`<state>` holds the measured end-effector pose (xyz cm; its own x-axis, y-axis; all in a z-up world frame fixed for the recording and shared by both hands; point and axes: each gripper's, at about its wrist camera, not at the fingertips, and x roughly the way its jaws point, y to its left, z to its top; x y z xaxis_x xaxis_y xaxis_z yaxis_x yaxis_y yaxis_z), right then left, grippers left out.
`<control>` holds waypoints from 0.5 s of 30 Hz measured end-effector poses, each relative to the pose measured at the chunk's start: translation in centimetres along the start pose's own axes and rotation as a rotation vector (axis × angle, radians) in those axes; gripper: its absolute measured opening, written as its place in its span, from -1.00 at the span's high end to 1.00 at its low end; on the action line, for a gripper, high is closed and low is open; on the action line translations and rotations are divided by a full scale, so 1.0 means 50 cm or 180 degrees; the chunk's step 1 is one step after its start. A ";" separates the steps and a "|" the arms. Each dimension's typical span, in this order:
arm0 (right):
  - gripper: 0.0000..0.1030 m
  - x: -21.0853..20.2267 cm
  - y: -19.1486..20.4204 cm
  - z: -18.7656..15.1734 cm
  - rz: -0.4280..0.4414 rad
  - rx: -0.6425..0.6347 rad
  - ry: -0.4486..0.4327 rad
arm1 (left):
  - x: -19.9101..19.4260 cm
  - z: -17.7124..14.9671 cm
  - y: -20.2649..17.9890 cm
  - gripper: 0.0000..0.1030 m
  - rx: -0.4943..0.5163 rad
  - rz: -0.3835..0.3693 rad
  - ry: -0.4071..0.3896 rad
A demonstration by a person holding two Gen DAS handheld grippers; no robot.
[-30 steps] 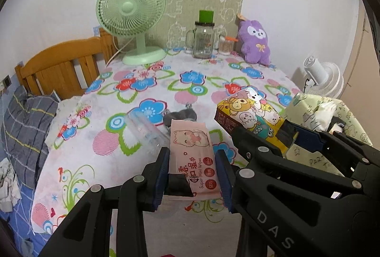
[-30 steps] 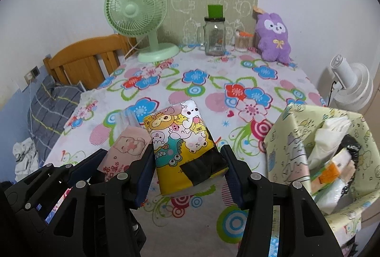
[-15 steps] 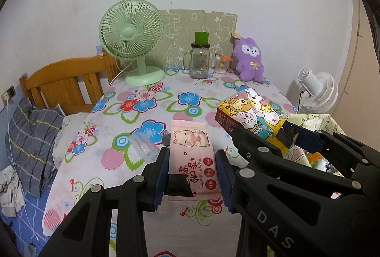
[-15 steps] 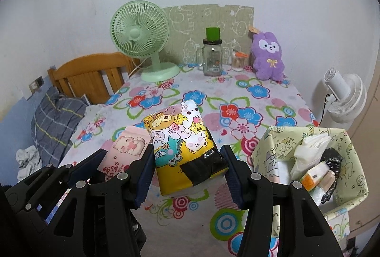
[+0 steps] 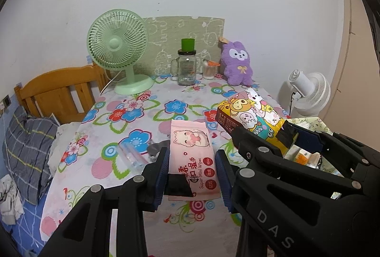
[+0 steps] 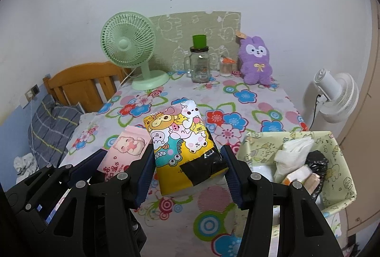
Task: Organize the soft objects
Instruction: 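Carry both packs over the fabric box opening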
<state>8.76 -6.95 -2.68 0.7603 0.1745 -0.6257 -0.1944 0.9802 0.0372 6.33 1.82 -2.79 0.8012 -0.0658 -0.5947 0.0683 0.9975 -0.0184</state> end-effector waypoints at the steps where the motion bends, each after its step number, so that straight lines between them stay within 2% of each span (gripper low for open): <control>1: -0.13 -0.002 -0.006 0.001 -0.0013 0.0007 -0.0006 | 0.000 0.002 -0.005 0.23 0.0005 -0.0005 -0.0002; 15: -0.13 -0.021 -0.085 0.016 -0.0155 0.0127 -0.0094 | 0.013 0.031 -0.084 0.23 0.0128 -0.0138 -0.0066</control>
<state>9.27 -11.25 -1.56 0.7863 0.1287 -0.6043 -0.1324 0.9904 0.0386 7.47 -2.44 -1.85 0.8091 -0.1099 -0.5773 0.1266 0.9919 -0.0113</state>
